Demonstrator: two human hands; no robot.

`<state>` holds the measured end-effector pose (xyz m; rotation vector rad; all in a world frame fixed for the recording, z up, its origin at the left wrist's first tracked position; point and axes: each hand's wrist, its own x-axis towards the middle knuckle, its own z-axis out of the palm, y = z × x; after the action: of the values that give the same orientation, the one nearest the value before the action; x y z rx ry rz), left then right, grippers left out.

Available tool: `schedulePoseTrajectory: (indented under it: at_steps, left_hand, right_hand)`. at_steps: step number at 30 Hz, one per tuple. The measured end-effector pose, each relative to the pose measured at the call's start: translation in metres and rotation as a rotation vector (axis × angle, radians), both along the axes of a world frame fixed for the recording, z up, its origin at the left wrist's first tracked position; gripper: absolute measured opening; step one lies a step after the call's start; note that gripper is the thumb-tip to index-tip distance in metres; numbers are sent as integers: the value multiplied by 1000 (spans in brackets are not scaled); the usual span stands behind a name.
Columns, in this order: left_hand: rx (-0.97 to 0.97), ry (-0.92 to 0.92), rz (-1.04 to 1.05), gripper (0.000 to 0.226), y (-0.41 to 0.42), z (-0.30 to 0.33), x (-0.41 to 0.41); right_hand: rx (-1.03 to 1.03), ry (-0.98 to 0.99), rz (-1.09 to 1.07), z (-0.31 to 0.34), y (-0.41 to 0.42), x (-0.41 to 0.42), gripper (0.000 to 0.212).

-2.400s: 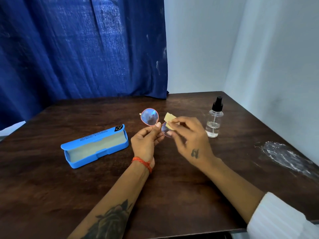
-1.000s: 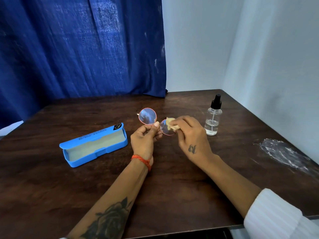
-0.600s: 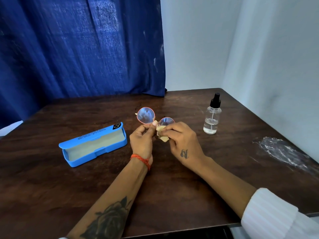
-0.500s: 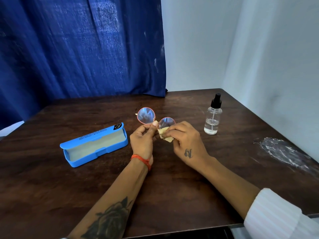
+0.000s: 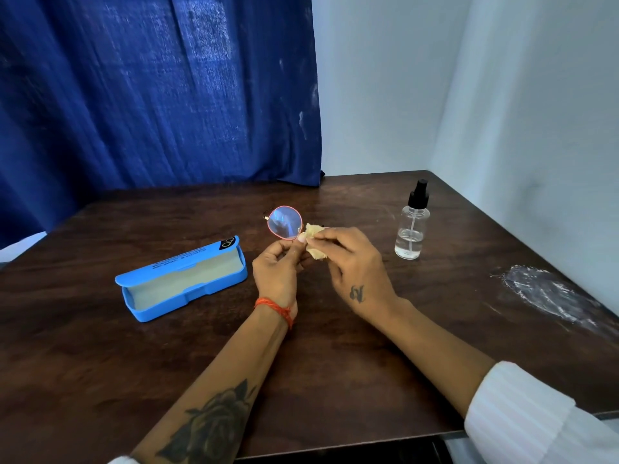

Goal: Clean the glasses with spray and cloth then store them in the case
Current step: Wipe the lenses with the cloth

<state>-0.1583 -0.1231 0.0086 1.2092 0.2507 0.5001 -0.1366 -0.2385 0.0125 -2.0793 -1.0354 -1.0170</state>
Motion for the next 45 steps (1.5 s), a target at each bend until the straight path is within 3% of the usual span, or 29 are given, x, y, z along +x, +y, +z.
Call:
schedulePoseTrajectory:
  at_steps: [7, 18, 31, 39, 45]
  left_hand:
    - [-12, -4, 20, 14, 1, 1, 0]
    - [8, 22, 3, 12, 2, 1, 2]
    - [26, -17, 43, 13, 2, -1, 1]
    - [20, -6, 50, 7, 2, 2, 0]
    - [21, -7, 39, 8, 3, 1, 0]
  right_hand:
    - [-138, -106, 67, -2, -12, 5, 23]
    - [14, -33, -106, 6, -15, 7, 32]
    - [-170, -97, 75, -4, -13, 4, 26]
    - [-10, -19, -49, 8, -21, 5, 38]
    - [-64, -44, -24, 2, -8, 1, 35]
